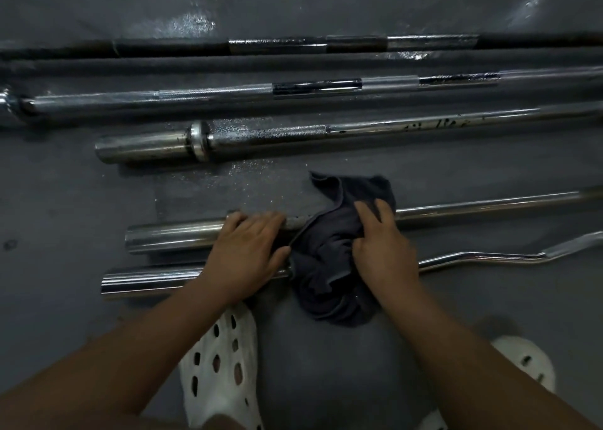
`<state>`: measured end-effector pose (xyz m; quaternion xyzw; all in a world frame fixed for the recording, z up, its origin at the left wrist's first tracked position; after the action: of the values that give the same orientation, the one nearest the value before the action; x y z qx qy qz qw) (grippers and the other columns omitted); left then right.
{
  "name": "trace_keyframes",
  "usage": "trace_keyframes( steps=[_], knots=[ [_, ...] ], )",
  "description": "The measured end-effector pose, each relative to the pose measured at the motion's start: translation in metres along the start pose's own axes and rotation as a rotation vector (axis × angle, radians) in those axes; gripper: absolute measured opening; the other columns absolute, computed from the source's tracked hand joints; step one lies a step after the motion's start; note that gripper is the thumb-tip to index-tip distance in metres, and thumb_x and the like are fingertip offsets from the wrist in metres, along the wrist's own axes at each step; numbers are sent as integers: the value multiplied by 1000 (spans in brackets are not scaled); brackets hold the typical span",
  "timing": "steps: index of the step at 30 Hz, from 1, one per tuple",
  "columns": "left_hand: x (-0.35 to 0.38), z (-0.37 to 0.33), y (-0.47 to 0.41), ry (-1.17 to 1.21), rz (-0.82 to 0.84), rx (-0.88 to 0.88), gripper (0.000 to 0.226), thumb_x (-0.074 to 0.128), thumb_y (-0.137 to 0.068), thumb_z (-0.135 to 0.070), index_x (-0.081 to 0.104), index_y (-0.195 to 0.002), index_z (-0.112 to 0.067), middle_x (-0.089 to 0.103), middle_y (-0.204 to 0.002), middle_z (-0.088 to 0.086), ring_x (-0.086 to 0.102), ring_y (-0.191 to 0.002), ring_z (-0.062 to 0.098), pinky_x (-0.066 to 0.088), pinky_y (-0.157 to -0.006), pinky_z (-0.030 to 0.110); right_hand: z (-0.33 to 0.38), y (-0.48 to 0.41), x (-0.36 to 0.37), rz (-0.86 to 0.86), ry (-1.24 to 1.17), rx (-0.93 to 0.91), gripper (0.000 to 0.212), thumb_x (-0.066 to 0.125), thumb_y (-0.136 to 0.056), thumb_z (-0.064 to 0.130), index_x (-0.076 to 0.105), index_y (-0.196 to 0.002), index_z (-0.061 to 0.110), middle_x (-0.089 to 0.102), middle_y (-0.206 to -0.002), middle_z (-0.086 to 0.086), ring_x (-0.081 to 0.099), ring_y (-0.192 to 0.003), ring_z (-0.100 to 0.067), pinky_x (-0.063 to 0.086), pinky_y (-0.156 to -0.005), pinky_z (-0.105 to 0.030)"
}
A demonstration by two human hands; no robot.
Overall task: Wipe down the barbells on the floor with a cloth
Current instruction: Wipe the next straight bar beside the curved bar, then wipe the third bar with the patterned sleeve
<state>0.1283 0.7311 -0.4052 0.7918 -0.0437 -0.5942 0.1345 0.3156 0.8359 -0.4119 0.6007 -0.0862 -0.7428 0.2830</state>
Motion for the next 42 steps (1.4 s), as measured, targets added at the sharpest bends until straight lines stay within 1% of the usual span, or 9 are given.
trace_keyframes(
  steps=[3,6,9,12,18,24,28,36,42],
  knots=[
    [-2,-2,7,12,30,1,59,40,-88,-56,51,-133,-19,64,-129,0,60,-117,17,29,-102,37,5,8,-11,-43,-98,-62,54,52,-90,13,47,-143,24,29,-158,1,58,-114,-31,48,-88,-39],
    [-2,-8,16,19,73,-19,67,34,-85,-62,47,-137,-20,60,-135,0,56,-123,16,28,-105,36,7,15,-24,-58,-100,-121,33,54,-88,14,62,-120,17,50,-135,-2,61,-104,-32,51,-84,-39],
    [-6,-15,22,11,105,-27,74,35,-84,-65,44,-141,-19,56,-140,1,52,-128,18,30,-109,38,7,25,-21,92,-18,-101,18,54,-87,20,66,-100,17,62,-114,-7,62,-104,-33,48,-82,-35],
    [-21,-14,25,43,133,-70,68,52,-88,-60,42,-143,-21,57,-139,5,54,-123,26,39,-104,37,16,35,-31,168,-38,-129,16,55,-83,20,66,-92,14,69,-107,-11,62,-102,-33,45,-78,-30],
    [-88,-41,26,-44,32,14,77,51,-91,-61,29,-153,-22,36,-157,2,37,-141,23,30,-114,36,39,62,-101,-67,-48,-278,12,51,-85,21,61,-92,20,63,-101,-8,60,-95,-34,43,-74,-34],
    [-181,-99,50,-118,-223,50,78,50,-91,-61,26,-155,-21,33,-158,1,34,-143,20,29,-116,37,60,130,-174,-383,0,-603,11,57,-84,20,53,-95,18,48,-108,-1,57,-82,-32,49,-64,-41],
    [-209,-153,85,-64,-312,22,78,54,-91,-58,23,-155,-26,28,-160,-2,31,-144,18,30,-116,37,37,178,-211,-516,16,-698,18,61,-82,18,54,-98,19,47,-113,0,56,-87,-28,46,-61,-37],
    [-258,-288,144,-18,-381,97,80,62,-90,-51,23,-155,-26,26,-161,-3,31,-144,17,23,-110,21,-56,274,-270,-651,76,-760,26,60,-82,15,54,-107,19,45,-122,2,56,-91,-28,46,-60,-36],
    [-274,-369,113,-137,-294,156,87,61,-89,-55,15,-156,-25,24,-161,-3,38,-140,22,36,-111,35,-106,289,-309,-712,116,-763,22,57,-82,15,56,-104,16,45,-129,1,58,-95,-32,53,-65,-44]
  ],
)
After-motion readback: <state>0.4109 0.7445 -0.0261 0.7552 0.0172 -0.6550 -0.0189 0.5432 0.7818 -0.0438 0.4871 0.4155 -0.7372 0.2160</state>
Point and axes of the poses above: each hand's wrist, its own y-axis away from the middle knuckle, its own x-axis out of the palm, z = x × y, the point moved 10 cm from there along -y, towards the middle knuckle
